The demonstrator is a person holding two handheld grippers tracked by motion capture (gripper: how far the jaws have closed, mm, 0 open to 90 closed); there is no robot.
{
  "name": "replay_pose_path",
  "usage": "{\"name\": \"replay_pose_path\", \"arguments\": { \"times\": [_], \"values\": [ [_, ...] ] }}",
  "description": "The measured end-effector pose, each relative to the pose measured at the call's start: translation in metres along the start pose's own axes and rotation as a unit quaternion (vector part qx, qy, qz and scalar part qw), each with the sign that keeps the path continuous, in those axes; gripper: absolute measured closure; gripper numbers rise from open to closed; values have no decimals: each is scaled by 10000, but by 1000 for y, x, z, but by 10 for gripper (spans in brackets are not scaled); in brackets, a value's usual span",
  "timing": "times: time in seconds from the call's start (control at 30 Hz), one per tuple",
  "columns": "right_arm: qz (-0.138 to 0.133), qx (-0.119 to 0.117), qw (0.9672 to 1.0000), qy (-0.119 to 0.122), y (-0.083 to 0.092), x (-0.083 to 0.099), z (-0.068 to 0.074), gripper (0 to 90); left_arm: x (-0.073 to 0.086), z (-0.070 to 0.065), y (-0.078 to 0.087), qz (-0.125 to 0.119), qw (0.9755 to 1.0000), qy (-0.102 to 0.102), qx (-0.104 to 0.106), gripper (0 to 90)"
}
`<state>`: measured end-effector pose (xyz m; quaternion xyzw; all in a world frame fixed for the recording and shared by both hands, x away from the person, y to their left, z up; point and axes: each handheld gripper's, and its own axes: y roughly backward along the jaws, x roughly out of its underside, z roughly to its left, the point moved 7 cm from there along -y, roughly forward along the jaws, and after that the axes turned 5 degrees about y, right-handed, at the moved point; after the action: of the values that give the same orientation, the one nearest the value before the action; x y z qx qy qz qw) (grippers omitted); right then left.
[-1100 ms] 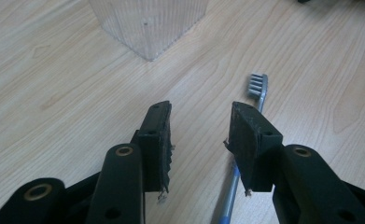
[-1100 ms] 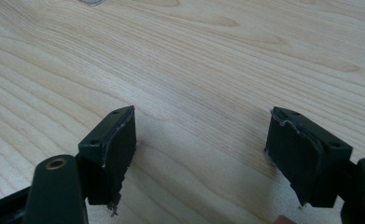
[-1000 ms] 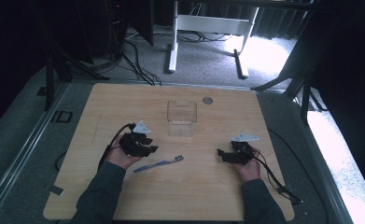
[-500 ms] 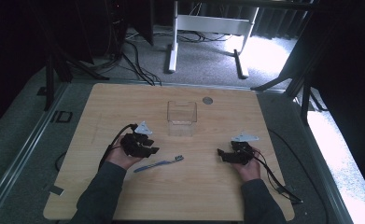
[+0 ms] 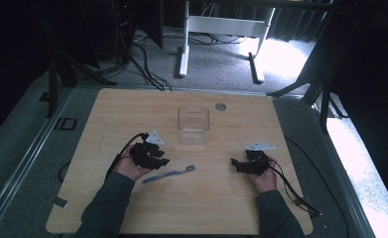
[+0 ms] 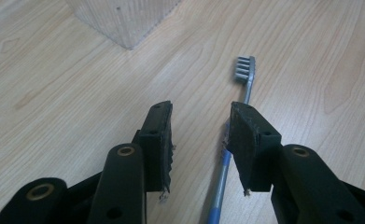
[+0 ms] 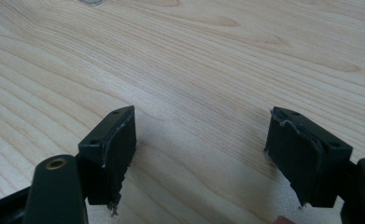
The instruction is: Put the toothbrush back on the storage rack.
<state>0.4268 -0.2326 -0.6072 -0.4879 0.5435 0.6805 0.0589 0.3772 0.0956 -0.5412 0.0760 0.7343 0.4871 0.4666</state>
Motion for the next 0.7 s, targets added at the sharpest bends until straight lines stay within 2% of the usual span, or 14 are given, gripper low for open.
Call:
{"name": "replay_pose_path", "arguments": {
  "times": [0.7],
  "values": [
    [-1,-4,10000,1,0,0,0,239,-2,-8,-6,282,9992,-262,94,628]
  ]
}}
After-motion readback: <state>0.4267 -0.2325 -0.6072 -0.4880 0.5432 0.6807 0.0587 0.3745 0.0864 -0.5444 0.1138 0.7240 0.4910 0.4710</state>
